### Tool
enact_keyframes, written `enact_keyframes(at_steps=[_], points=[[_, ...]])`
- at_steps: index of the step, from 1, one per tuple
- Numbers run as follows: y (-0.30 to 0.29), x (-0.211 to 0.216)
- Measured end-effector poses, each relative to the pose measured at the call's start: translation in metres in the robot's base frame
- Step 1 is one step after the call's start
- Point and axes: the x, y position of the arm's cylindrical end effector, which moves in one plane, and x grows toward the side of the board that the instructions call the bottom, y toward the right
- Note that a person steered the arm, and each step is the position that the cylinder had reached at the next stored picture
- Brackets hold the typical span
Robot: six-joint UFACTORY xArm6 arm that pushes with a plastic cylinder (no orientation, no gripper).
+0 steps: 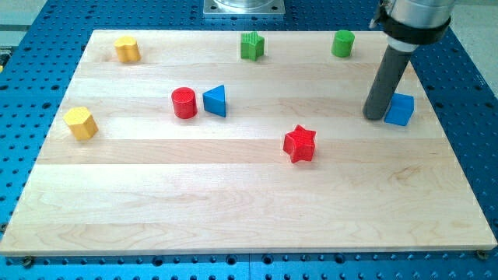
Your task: Move the red star diagonal to the bottom left of the blue cube
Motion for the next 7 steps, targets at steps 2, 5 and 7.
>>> enact_keyframes(at_steps=[2,5,7], points=[[-0.146,0.033],[-0.164,0.085],[-0.146,0.078]])
